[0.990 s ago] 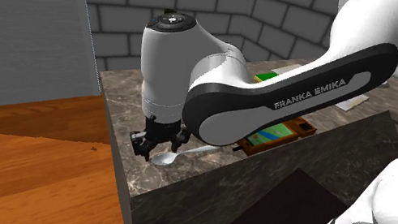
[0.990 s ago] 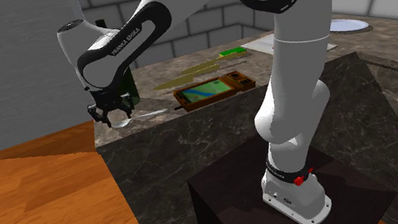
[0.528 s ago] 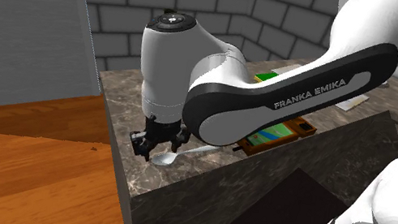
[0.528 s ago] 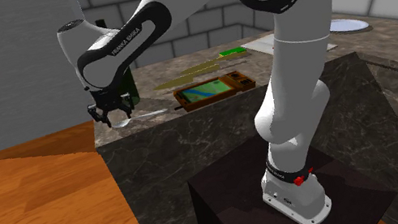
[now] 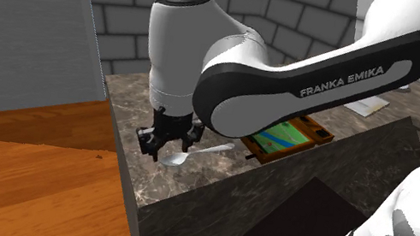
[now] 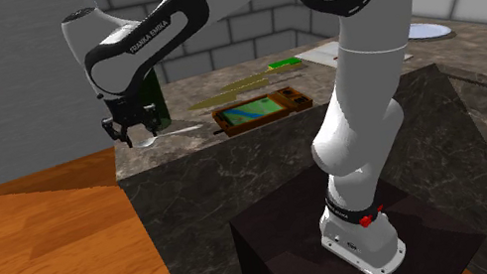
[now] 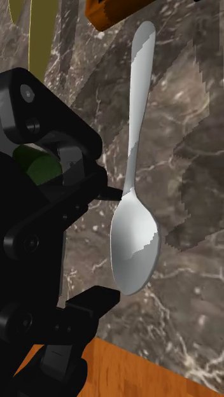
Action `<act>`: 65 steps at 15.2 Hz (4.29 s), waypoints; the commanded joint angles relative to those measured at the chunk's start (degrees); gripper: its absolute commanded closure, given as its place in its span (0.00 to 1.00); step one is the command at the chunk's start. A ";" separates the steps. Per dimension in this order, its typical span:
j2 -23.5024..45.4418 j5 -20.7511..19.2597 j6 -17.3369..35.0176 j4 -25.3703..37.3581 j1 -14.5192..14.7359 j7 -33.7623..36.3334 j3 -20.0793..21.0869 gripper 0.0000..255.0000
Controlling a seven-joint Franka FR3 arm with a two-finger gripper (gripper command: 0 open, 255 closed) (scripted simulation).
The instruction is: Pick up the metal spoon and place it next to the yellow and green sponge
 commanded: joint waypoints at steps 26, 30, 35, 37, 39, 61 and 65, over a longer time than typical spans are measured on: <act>-5.12 4.94 -4.89 3.49 -9.08 -23.06 -11.21 1.00; -3.62 4.61 -4.36 4.82 -11.47 -28.06 -13.97 1.00; -0.53 3.96 -4.14 8.00 -14.44 -33.89 -17.01 1.00; 1.06 3.66 -4.21 9.77 -15.56 -36.11 -18.15 1.00; 2.83 3.35 -4.39 11.83 -16.67 -38.26 -19.20 1.00; 28.64 0.79 -10.78 44.73 -24.53 -55.26 -26.19 1.00; 28.55 0.70 -7.66 41.50 -24.76 -55.00 -26.25 1.00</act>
